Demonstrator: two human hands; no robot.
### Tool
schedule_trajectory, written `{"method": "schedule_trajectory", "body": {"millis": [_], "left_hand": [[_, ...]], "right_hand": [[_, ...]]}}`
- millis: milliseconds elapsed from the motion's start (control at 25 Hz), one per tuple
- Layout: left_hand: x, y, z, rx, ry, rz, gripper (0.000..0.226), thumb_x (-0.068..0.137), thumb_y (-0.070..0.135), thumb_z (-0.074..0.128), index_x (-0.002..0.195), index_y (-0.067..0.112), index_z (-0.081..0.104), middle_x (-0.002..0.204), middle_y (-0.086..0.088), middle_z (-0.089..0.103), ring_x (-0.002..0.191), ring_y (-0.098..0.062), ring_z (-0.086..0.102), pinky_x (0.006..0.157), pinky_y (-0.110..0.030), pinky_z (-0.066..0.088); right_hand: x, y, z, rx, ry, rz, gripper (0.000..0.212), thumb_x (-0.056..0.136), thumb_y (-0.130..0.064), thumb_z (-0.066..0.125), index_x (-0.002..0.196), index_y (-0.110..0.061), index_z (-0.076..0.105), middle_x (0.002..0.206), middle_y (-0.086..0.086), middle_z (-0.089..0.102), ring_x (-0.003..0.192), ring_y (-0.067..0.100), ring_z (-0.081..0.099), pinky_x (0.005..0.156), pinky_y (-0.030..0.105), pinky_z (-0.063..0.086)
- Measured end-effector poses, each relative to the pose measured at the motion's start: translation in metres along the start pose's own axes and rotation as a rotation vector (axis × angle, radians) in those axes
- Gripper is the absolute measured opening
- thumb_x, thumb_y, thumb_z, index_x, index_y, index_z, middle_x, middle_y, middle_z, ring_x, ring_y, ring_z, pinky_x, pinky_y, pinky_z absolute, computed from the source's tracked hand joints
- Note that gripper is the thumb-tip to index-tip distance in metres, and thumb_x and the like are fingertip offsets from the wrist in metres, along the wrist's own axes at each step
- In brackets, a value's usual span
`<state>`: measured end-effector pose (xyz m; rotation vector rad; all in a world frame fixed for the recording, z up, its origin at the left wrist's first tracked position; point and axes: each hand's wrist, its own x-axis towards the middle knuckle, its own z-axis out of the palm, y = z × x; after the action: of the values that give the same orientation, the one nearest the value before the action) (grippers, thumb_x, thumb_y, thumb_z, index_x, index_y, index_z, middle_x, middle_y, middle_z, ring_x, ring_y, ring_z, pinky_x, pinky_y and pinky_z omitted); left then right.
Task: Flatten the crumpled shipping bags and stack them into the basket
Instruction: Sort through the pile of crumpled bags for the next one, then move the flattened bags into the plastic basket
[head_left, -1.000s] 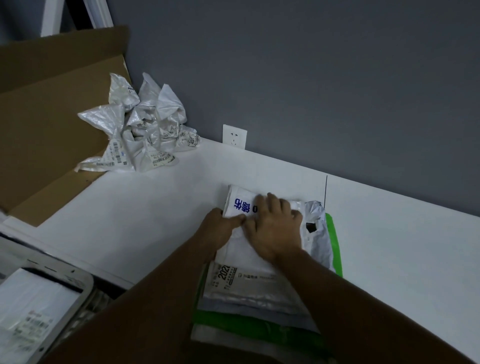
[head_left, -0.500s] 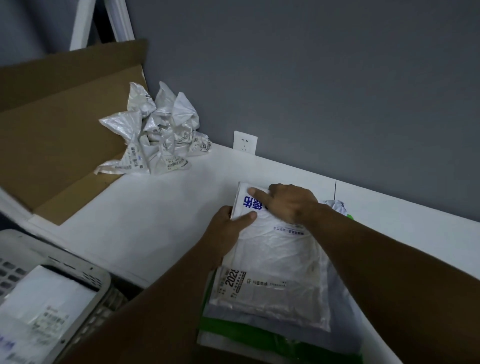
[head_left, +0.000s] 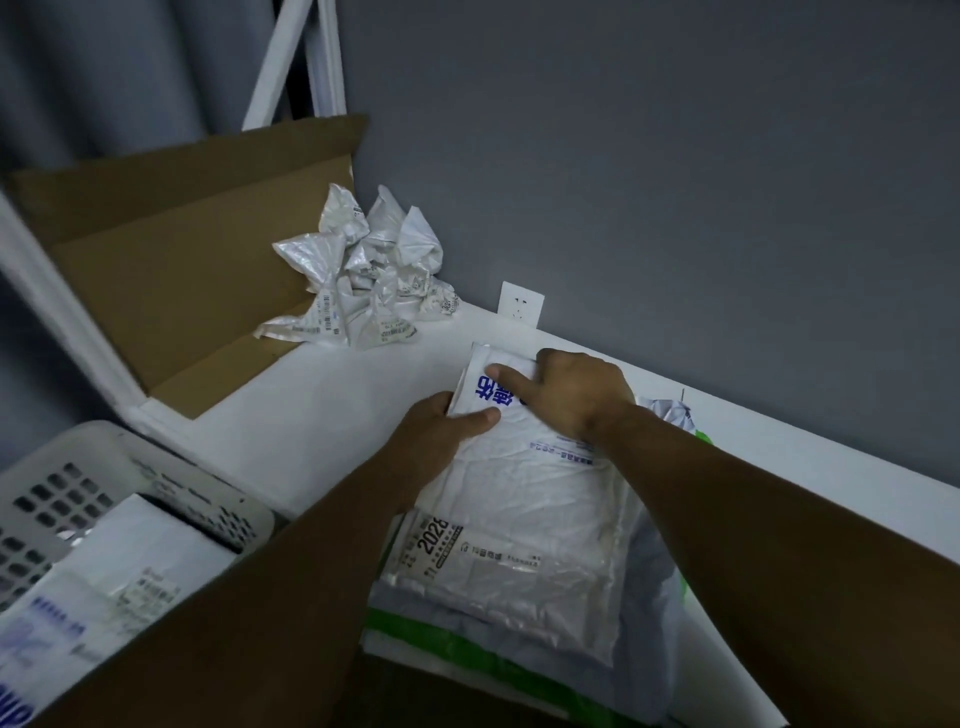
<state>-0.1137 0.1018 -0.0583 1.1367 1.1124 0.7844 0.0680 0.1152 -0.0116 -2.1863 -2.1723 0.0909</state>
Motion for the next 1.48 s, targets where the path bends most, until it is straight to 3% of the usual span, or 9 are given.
{"method": "schedule_trajectory", "body": {"millis": [120,280,520,600,840,1080,1280,1400,1480], "left_hand": [[-0.024,0.024,-0.023,-0.037,-0.028,-0.036,0.028,0.089,0.029,0.07,0.113,0.014,0.072,0.104,-0.007,0.076,0.098,-0.028,0.072,0.095,-0.047,0.053],[-0.065,0.05,-0.065,0.032,-0.067,-0.094,0.036,0.082,0.033,0.076,0.114,0.017,0.07,0.105,-0.003,0.076,0.099,-0.024,0.072,0.091,-0.04,0.054],[-0.114,0.068,-0.113,0.111,0.066,-0.197,0.046,0.07,0.026,0.087,0.111,0.012,0.072,0.099,-0.013,0.076,0.094,-0.036,0.072,0.089,-0.053,0.056],[-0.123,0.073,-0.119,0.171,0.144,-0.169,0.042,0.069,0.027,0.088,0.106,0.015,0.073,0.092,-0.01,0.077,0.086,-0.033,0.074,0.084,-0.05,0.059],[-0.163,0.083,-0.158,0.243,0.29,-0.145,0.034,0.075,0.02,0.084,0.106,0.015,0.071,0.088,-0.01,0.077,0.078,-0.03,0.075,0.076,-0.044,0.061],[-0.18,0.077,-0.214,0.282,0.419,-0.176,0.041,0.069,0.016,0.087,0.105,0.007,0.071,0.086,-0.011,0.077,0.077,-0.03,0.075,0.079,-0.044,0.06],[-0.188,0.061,-0.289,0.408,0.551,-0.263,0.041,0.064,0.024,0.089,0.099,0.008,0.072,0.085,-0.009,0.077,0.075,-0.027,0.075,0.078,-0.038,0.06],[-0.184,0.049,-0.331,0.579,0.613,-0.333,0.042,0.066,0.029,0.087,0.098,0.004,0.072,0.091,-0.009,0.073,0.077,-0.023,0.07,0.065,-0.026,0.051],[-0.181,0.035,-0.355,0.689,0.639,-0.398,0.043,0.069,0.035,0.084,0.095,0.005,0.068,0.089,-0.008,0.066,0.078,-0.024,0.063,0.065,-0.026,0.044]], "right_hand": [[-0.005,-0.028,-0.02,0.023,0.116,-0.041,0.076,0.081,-0.091,0.021,0.087,-0.023,0.054,0.102,0.007,0.071,0.095,0.029,0.065,0.085,0.039,0.05],[-0.008,-0.067,-0.048,0.052,0.22,-0.063,0.076,0.083,-0.088,0.024,0.094,-0.02,0.056,0.103,0.009,0.071,0.096,0.031,0.066,0.082,0.038,0.047],[-0.005,-0.116,-0.064,0.161,0.253,-0.094,0.075,0.082,-0.089,0.025,0.093,-0.02,0.054,0.102,0.009,0.07,0.095,0.032,0.066,0.083,0.04,0.046],[-0.002,-0.126,-0.061,0.207,0.256,-0.092,0.082,0.082,-0.089,0.024,0.102,-0.018,0.058,0.107,0.01,0.07,0.099,0.033,0.065,0.084,0.04,0.046],[-0.005,-0.169,-0.066,0.507,-0.062,-0.226,0.089,0.083,-0.086,0.037,0.139,-0.018,0.049,0.139,0.008,0.058,0.122,0.031,0.056,0.101,0.042,0.043],[0.003,-0.199,-0.05,0.665,-0.3,-0.269,0.054,0.079,-0.071,0.063,0.103,-0.022,0.07,0.09,-0.003,0.076,0.084,0.02,0.072,0.092,0.046,0.054],[0.012,-0.281,-0.016,0.792,-0.388,-0.267,0.041,0.084,-0.051,0.072,0.107,-0.018,0.068,0.092,0.0,0.077,0.084,0.021,0.074,0.088,0.045,0.058],[0.026,-0.334,0.029,0.851,-0.439,-0.234,0.06,0.064,-0.062,0.074,0.104,-0.017,0.072,0.094,0.002,0.077,0.088,0.026,0.074,0.091,0.051,0.057],[0.033,-0.364,0.063,0.885,-0.461,-0.188,0.059,0.061,-0.06,0.072,0.1,-0.016,0.073,0.091,0.002,0.078,0.087,0.026,0.074,0.09,0.052,0.057]]}}
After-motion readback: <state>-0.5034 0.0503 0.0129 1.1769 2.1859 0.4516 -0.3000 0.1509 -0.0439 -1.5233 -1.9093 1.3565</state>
